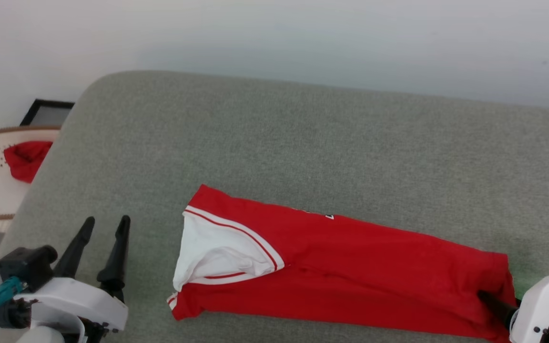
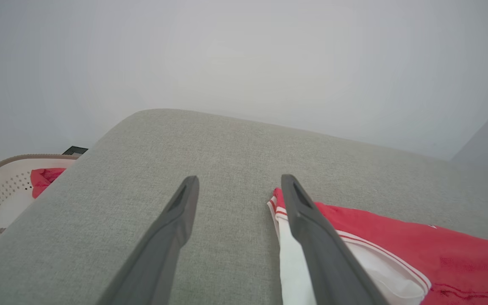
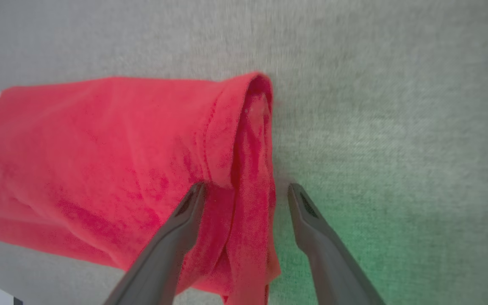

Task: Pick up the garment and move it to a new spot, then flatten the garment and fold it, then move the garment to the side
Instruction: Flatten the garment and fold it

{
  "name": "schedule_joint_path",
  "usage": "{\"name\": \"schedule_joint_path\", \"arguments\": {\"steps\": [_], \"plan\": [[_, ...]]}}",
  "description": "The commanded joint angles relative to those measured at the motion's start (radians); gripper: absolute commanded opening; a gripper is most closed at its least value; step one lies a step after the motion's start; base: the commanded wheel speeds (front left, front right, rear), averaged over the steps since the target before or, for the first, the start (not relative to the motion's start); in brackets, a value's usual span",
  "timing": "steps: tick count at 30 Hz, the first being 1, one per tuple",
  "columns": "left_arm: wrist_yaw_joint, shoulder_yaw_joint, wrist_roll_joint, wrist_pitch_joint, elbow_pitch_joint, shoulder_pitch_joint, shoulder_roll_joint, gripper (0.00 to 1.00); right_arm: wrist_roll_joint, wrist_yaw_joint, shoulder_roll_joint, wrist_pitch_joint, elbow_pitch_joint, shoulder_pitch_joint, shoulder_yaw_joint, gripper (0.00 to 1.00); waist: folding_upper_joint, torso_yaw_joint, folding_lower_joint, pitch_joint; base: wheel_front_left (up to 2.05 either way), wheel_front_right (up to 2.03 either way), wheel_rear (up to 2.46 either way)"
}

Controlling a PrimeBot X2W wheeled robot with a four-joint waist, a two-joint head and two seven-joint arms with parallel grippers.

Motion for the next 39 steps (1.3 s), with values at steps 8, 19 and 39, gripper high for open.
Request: {"name": "schedule_joint_path", "arguments": {"steps": [8, 19, 39], "plan": [[-0.055, 0.084, 0.045, 0.0, 0.027, 0.025, -0.069, 1.0, -0.004, 0.0, 0.029, 0.103, 0.074, -0.036, 0.041, 1.0, -0.0001, 0.013, 0.0, 0.047, 0.0, 0.0, 0.0], [-0.096, 0.127, 0.068, 0.0, 0.061, 0.032, -0.125, 1.0, 0.015, -0.001, -0.031, 0.134, 0.093, -0.107, 0.027, 0.0, -0.0001, 0.018, 0.0, 0.052, 0.0, 0.0, 0.0], [-0.1, 0.169, 0.084, 0.002, 0.056, 0.115, -0.126, 1.0, -0.029, 0.0, -0.165, 0.129, 0.151, -0.189, -0.153, 0.0, -0.0001, -0.044, 0.0, -0.019, 0.0, 0.0, 0.0]]}}
